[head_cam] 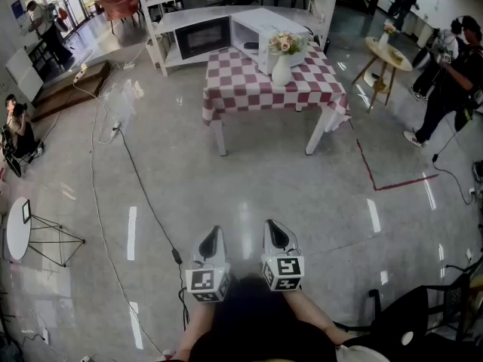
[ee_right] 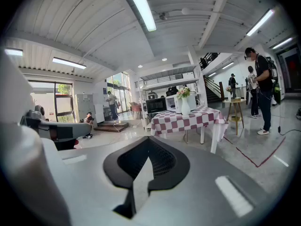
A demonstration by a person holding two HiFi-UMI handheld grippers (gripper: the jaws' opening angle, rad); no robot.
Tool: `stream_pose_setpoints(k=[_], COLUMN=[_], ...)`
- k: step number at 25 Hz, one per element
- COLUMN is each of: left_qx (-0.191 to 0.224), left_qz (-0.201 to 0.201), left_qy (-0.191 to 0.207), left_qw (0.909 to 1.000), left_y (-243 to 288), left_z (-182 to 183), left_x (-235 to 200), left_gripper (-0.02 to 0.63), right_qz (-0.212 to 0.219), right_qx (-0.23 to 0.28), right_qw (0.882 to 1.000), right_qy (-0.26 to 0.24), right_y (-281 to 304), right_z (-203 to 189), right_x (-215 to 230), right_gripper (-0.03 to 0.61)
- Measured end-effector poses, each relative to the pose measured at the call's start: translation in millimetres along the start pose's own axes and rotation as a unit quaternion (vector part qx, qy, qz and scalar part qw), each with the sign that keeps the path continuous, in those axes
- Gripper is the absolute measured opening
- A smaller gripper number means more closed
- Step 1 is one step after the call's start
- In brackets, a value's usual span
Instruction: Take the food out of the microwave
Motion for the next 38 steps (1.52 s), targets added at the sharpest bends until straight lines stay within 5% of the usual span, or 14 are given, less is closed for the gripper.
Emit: stream_pose_setpoints(k=[22, 38], left_qx=[0.0, -0.001], left_qz=[-0.002, -0.001], left_qy=[-0.001, -0.006], left_qw=[1.0, 1.0], left_y=[-20.5, 10.8], left_z=[-11.2, -4.8], left_x=[14.7, 5.6], left_gripper=[0.009, 0.009], right_qz=[-0.016, -0.015], right_qx=[0.016, 0.018], right_qw=[1.0, 1.0], right_qy=[0.003, -0.006], right_y=[-29.6, 2.6], right_z=[-14.6, -3.6], right_x=[-5.2, 4.1], right_gripper=[0.0, 0.0])
Point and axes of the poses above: the fingertips, and each gripper's own axes: y forward along the fingers, x to its right, z out of its top, the point moved 10 cm from there along -y, backward along the fingers, and after that the axes turned 15 degrees about z, right-handed, at the moved point
